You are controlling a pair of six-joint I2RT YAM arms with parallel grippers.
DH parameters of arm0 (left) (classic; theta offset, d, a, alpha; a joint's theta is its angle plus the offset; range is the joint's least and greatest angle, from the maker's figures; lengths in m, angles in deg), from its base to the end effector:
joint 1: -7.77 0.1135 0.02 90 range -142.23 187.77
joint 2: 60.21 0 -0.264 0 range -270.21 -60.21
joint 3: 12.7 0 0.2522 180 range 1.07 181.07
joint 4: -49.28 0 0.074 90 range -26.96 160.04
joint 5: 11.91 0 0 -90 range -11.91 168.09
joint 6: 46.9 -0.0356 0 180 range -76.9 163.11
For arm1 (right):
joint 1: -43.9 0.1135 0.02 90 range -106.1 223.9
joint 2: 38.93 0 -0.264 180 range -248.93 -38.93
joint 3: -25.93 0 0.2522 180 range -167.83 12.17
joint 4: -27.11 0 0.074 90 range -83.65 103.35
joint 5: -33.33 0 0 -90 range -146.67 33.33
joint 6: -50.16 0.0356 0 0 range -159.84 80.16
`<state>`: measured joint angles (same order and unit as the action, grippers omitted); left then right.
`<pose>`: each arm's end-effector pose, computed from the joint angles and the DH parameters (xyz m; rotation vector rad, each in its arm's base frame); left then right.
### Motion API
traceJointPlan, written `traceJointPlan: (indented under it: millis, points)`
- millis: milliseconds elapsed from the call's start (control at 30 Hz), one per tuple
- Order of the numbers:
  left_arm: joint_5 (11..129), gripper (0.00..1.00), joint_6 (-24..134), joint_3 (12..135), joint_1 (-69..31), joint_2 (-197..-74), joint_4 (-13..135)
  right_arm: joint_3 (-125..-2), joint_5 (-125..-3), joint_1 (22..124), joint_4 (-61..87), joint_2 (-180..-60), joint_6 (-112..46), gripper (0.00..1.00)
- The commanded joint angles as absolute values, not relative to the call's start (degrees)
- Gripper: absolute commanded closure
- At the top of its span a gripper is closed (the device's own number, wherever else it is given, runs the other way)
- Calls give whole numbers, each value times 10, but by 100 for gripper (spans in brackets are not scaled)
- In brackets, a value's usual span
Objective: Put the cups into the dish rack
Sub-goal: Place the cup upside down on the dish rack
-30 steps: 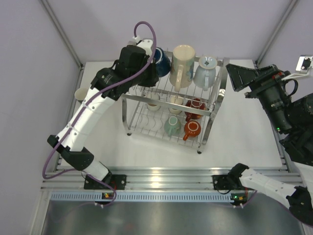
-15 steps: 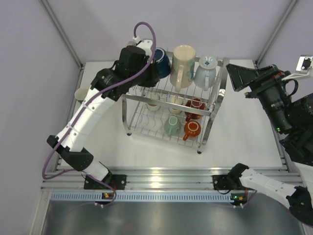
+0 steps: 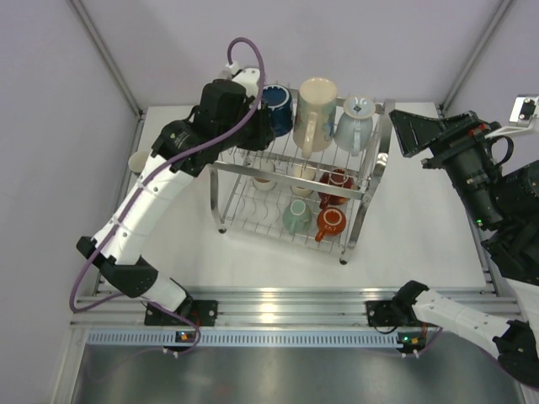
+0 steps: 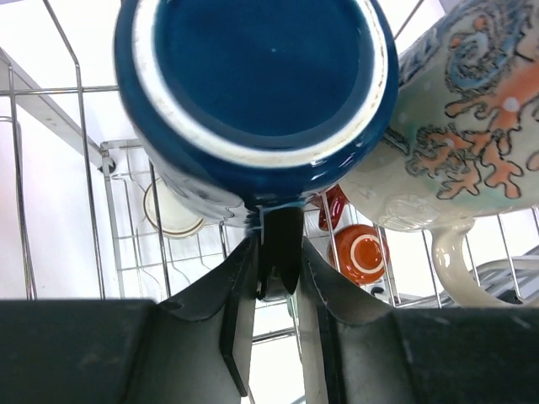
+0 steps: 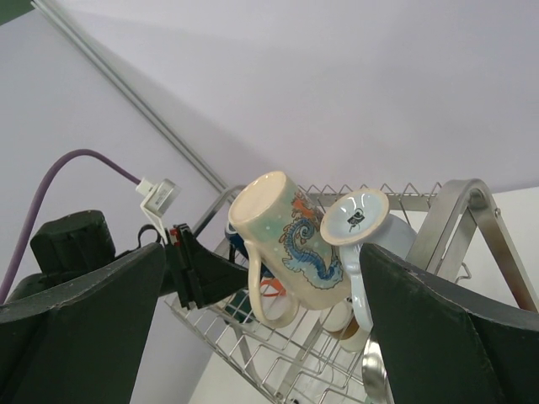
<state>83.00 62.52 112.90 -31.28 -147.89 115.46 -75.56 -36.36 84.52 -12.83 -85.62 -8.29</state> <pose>0.2385 -0.1896 0.4804 0.3058 2.0842 -0.5360 0.0749 0.0480 0.5392 0.2051 1.3606 0.8321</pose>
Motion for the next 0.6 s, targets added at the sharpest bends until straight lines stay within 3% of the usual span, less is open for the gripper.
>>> traceJointPlan:
  millis: [0,567]
  points:
    - [803,71,624,1122,-312,-1445,1126,-753,-357,844,-114,-853,-89,1]
    - [726,73,634,1111,-312,-1444,1111,-739,-356,844,-115,-846,-85,1]
